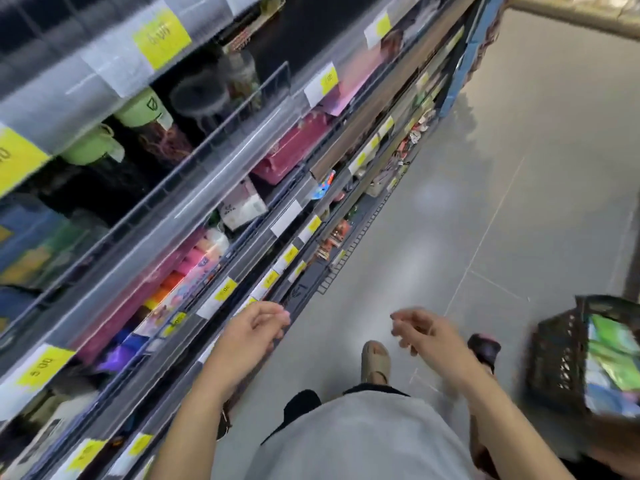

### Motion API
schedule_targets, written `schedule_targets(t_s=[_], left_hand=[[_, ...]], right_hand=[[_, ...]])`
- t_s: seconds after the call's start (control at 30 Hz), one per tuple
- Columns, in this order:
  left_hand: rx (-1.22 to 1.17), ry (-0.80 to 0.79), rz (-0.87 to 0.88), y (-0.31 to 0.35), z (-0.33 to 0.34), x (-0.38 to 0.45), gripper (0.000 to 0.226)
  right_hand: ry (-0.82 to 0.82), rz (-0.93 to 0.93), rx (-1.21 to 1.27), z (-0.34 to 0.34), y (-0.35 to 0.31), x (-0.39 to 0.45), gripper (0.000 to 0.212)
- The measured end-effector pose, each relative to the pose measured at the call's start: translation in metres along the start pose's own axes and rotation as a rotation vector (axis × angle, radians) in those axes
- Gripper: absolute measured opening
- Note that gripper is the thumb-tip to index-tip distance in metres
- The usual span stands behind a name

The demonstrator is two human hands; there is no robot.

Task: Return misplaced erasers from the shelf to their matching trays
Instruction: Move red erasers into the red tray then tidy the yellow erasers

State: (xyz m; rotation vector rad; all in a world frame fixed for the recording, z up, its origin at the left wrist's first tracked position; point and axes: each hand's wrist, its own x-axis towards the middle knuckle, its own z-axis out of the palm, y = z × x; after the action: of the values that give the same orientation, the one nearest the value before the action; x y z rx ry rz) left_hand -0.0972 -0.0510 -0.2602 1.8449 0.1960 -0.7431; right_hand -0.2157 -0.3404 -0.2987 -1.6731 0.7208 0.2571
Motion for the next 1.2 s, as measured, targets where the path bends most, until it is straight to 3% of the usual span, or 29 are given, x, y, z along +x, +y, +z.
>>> schedule_targets(t_s=[0.3,0.43,0.57,0.7,0.87,1.0,1.2], left_hand=[[0.013,0.445,0.501,0.173,-0.023,-0.030,0.018],[0.137,0.742,0.777,0.234,-0.054,-0.051,0.015],[0.299,1.062,0.927,0.274,-0.088,-0.059,0.009],[0.591,1.164,0.833,0.298,-0.114,-0.044,0.032],[0.961,1.170,0.615,0.296,-0.124,-0.023,0.046],[1.231,1.163,0.543,0.294,-0.121,-0.020,0.042],[1.280,1.189,0.501,0.295,-0.122,-0.014,0.046]], right_hand=[[-0.279,-0.505,-0.145,-0.030,-0.203,0.086,0.012],[-0.342,-0.746,-0.173,-0.016,-0.293,0.087,0.014],[-0.378,-0.974,-0.173,0.004,-0.375,0.074,0.016],[-0.309,-1.153,-0.216,0.029,-0.444,0.072,0.015],[-0.070,-1.289,-0.481,0.058,-0.510,0.100,0.022],[-0.060,-1.220,-0.803,0.077,-0.555,0.133,0.039],[-0.123,-1.093,-1.226,0.097,-0.597,0.168,0.061]])
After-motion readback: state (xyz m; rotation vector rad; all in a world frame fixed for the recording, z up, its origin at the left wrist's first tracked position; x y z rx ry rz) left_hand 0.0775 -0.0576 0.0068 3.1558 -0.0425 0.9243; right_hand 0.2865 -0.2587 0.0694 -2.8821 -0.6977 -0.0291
